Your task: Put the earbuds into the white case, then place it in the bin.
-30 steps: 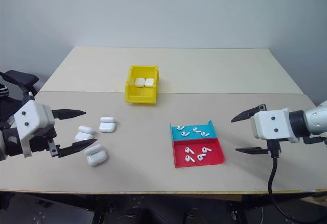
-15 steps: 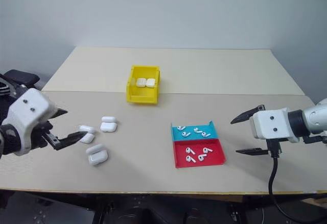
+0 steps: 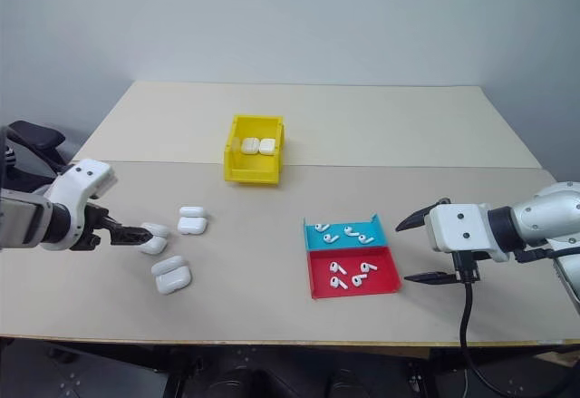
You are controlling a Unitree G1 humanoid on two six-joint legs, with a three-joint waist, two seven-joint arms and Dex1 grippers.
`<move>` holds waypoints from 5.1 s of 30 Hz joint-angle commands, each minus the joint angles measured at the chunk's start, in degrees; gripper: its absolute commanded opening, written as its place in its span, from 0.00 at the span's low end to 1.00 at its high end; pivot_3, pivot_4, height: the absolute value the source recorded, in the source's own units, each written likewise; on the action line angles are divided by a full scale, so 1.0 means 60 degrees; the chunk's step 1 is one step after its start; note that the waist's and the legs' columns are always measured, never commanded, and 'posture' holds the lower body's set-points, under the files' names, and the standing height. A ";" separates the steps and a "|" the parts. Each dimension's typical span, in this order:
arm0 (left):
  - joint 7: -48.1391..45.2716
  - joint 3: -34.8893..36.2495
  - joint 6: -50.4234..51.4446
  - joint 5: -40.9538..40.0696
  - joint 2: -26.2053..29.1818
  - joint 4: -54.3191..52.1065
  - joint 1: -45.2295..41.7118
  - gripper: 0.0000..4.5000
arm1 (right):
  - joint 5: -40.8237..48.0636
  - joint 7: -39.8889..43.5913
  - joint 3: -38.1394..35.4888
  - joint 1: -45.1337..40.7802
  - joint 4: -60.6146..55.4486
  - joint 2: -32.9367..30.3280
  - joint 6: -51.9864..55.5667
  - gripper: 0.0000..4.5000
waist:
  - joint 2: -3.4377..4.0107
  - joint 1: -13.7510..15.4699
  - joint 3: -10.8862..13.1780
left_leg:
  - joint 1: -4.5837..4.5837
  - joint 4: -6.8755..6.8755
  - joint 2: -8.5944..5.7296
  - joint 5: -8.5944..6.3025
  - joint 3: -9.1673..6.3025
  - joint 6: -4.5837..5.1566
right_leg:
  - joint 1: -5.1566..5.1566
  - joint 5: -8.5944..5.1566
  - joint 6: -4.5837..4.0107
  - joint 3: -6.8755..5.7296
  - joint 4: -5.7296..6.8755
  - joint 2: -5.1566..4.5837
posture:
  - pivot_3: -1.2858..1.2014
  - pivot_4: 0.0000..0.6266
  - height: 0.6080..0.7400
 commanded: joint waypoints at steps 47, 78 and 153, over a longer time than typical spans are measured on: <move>-0.2781 -0.4471 -0.1218 0.2969 -0.0999 0.4037 -0.2532 1.00 | -0.0123 -0.1079 -0.0217 0.0839 -0.0939 0.0112 0.0462 0.99 | -0.0005 -0.0015 0.0002 | -0.0037 0.0046 -0.0001 -0.0001 -0.0004 0.0003 | -0.0010 -0.0003 0.0009 -0.0005 0.0009 -0.0001 | 0.52 0.24 1.00; -0.3348 -0.0589 -0.3388 0.2392 -0.0242 -0.0195 -0.1551 0.62 | 0.0020 -0.0660 -0.0476 -0.0100 -0.0895 -0.0390 0.0620 1.00 | -0.0019 -0.0016 0.0010 | -0.0048 0.0052 0.0002 0.0001 -0.0010 0.0000 | -0.0016 -0.0004 0.0010 -0.0006 0.0004 -0.0002 | 0.52 0.24 1.00; -0.6743 -0.0023 -1.7399 0.1996 -0.5639 0.0360 0.4479 0.62 | -0.5667 0.1131 0.5936 -0.4217 0.0676 0.2790 -0.1855 0.31 | 0.0015 -0.0031 -0.0010 | -0.0037 0.0069 0.0012 -0.0020 -0.0003 0.0034 | 0.0000 0.0002 0.0002 -0.0029 0.0003 -0.0003 | 0.52 0.24 1.00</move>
